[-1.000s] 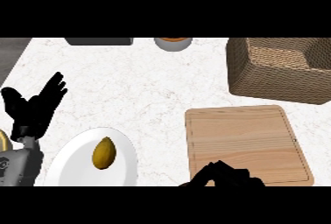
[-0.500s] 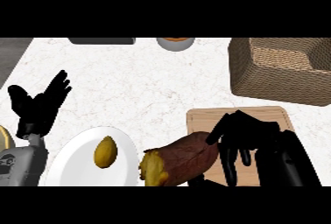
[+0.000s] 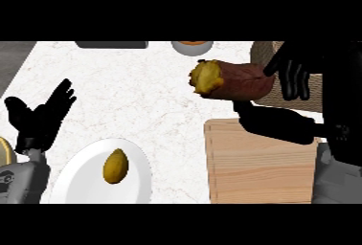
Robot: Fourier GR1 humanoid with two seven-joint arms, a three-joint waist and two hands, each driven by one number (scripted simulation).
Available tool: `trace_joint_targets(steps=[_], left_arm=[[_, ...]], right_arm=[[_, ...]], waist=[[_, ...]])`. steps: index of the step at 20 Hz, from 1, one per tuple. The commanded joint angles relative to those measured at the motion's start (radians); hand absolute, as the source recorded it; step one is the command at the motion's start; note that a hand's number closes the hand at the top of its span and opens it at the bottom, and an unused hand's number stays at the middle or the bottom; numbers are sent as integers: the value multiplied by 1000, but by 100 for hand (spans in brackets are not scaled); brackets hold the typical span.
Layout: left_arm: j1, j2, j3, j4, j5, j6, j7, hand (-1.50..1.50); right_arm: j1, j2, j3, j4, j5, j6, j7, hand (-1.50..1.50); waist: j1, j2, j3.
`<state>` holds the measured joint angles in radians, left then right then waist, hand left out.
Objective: Pick the sweet potato from the cutting board and place it in the basket
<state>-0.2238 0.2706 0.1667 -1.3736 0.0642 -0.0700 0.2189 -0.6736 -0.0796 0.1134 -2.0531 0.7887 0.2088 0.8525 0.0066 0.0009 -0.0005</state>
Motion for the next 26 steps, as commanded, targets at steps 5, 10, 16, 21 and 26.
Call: trace_joint_targets(steps=[5,10,16,21,26], left_arm=[[3,-13,1,6,-13,6,-24,0],[50,-46,-45,-87,-47,34,27,0],[17,6,15,-65,3,-11,50,0],[35,-41,-16,-57,-29,15,31,0],[21,19,42,-24,13,-38,5,0]], right_arm=[[-52,-122,-193,267,-17,-73,-180,150],[8,-200,-295,357,-100,-84,-334,150],[-14,-262,-385,609,-130,-194,-555,150],[-4,-241,-380,763,-130,-281,-661,150],[-66,-257,-488,886,-143,-389,-613,-150]], waist=[[-2,1,0],[-3,-1,1],[3,1,1],[2,1,1],[7,3,1]])
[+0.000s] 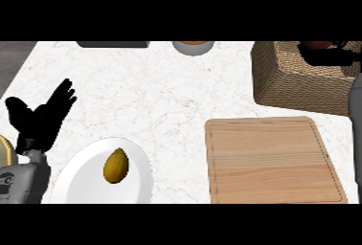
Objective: Pick the sweet potato from the cutting board and place it in the basket
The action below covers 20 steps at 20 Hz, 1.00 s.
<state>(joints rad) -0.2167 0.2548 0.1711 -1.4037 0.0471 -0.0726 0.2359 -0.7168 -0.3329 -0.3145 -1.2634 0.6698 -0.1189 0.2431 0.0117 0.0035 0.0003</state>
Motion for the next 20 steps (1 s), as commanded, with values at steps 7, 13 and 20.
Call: trace_joint_targets(steps=[7,13,20], left_arm=[[18,-6,-1,-52,-5,-1,27,0],[49,-15,-3,-32,-7,-13,-2,0],[30,-17,8,-14,-9,1,-4,0]], right_arm=[[-74,-36,-24,279,-65,-96,-200,-150],[-141,-65,-132,330,-183,-117,-215,-150],[-130,-178,-352,327,-394,-81,-157,-150]], waist=[[-1,-2,0],[-2,-2,0],[-17,-5,0]])
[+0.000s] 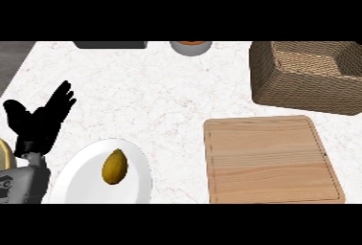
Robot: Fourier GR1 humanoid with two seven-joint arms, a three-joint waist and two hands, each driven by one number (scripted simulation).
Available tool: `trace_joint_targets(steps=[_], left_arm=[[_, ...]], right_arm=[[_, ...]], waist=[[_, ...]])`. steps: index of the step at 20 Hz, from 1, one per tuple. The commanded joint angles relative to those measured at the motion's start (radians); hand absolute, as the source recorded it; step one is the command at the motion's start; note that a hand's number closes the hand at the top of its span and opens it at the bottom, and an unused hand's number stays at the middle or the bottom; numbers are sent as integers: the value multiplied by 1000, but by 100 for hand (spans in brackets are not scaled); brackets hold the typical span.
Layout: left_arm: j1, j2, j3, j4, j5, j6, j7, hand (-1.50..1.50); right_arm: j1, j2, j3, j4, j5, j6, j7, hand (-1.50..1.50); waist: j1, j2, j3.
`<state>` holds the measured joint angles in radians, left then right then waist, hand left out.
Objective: Pick the sweet potato from the cutting board and place it in the basket
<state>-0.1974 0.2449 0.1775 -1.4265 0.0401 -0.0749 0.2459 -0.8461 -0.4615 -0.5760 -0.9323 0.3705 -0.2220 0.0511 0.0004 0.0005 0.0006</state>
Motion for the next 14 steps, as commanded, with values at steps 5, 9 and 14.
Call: trace_joint_targets(steps=[5,9,14], left_arm=[[7,23,16,-47,12,-9,37,0],[-16,-6,9,36,-3,3,-23,0],[21,-8,-1,12,-1,-15,-34,0]], right_arm=[[123,-225,-203,76,-234,232,-39,-150],[202,-374,-223,176,-278,447,-68,-150],[300,-493,-260,359,-302,602,-262,-150]], waist=[[-2,-1,1],[-8,3,1],[11,6,2]])
